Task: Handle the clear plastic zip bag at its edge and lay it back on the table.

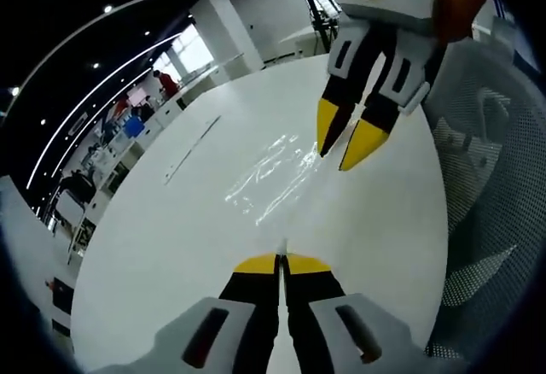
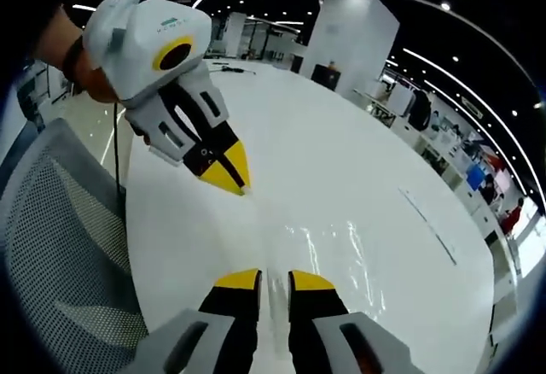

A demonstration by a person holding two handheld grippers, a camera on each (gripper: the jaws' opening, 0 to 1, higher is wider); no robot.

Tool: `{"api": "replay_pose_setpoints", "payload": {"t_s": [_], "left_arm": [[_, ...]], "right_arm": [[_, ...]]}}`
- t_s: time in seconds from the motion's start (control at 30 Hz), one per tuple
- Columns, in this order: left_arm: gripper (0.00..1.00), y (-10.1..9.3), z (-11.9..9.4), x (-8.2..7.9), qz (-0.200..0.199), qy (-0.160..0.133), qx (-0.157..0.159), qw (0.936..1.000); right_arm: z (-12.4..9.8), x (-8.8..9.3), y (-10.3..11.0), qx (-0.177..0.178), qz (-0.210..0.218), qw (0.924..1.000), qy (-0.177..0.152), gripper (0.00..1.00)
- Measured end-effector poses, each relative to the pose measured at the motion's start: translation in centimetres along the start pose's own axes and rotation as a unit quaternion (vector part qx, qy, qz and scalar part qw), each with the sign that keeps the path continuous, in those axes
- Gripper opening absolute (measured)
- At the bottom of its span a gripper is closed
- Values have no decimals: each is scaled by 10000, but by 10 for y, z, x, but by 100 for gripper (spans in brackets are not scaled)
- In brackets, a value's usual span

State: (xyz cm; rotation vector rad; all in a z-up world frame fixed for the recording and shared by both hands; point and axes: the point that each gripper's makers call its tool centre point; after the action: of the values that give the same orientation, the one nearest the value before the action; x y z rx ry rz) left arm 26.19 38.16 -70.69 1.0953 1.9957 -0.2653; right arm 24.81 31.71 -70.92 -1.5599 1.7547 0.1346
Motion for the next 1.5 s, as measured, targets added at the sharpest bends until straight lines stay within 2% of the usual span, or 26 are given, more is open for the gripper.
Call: {"api": "replay_pose_setpoints", "payload": {"t_s": [0.13, 0.27, 0.5, 0.57, 0.9, 1.0, 1.23, 1.5], "left_arm": [[0, -6, 0, -2, 44, -10, 21, 10000], [0, -11, 0, -3, 74, -28, 55, 10000], [0, -12, -4, -1, 76, -49, 35, 10000], [0, -10, -5, 0, 258, -47, -20, 9997], [4, -4, -4, 10, 316, 112, 7, 9994], [1, -1, -3, 9, 382, 119, -4, 9992], [0, -4, -4, 4, 473, 82, 32, 9988], [0, -5, -7, -1, 210, -28, -26, 9998]], "right_arm": [[3, -7, 2, -45, -108, 9999, -24, 6], [9, -10, 2, -110, -218, 9997, -19, 0], [7, -14, 8, -207, -198, 9995, -118, 0], [8, -15, 9, -222, -283, 9993, -132, 0], [4, -20, 14, -236, -371, 9989, -160, 0], [5, -21, 13, -224, -371, 9989, -161, 0], [2, -18, 11, -181, -317, 9992, -134, 0], [7, -12, 10, -144, -266, 9995, -21, 0]]}}
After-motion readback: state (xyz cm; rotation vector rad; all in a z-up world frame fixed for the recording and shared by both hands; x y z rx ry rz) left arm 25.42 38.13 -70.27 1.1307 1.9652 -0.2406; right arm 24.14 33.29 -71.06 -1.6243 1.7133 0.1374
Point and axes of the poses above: the point that each gripper's makers call its tool centre point, and the gripper's own axes: z roughly forward along the fingers, y roughly to its left, x roughly out of its underside, and after that the axes turned 14 degrees about -z, right-handed
